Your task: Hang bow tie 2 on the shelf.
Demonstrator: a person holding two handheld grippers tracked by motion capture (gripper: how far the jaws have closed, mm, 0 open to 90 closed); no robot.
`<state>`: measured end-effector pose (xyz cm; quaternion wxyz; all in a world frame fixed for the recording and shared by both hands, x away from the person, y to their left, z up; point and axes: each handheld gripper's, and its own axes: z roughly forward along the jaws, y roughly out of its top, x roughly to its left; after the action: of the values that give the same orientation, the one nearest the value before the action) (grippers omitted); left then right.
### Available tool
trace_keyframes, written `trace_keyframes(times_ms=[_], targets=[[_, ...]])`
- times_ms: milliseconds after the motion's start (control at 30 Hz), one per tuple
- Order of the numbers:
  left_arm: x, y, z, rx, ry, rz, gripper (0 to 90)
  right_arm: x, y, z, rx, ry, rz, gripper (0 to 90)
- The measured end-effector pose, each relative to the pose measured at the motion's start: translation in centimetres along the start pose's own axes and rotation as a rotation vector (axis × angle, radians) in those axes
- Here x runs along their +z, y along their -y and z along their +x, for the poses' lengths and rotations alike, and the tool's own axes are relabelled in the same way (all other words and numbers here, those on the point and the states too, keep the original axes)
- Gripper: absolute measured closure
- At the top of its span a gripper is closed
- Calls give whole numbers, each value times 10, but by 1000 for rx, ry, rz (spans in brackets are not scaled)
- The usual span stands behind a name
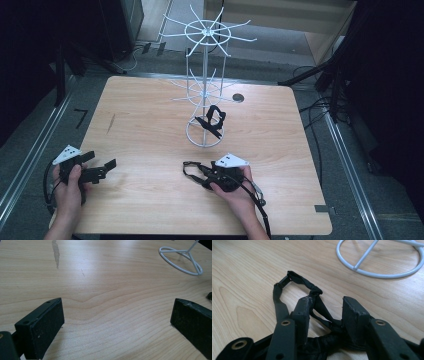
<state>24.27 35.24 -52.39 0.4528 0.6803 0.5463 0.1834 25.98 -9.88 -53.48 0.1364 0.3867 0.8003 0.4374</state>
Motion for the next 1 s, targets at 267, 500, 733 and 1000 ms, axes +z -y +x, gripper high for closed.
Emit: trace_keyframes(times_ms=[267,500,733,1000], targets=[[0,0,0,0,1,0,0,1,1,1,-37,2,32,681],[0,0,0,1,2,1,0,7,4,3,-75,26,72,740],[0,0,0,0,3,2,0,5,4,1,-60,21,74,874],[0,0,0,1,4,3,0,1,1,4,-72,22,39,895]])
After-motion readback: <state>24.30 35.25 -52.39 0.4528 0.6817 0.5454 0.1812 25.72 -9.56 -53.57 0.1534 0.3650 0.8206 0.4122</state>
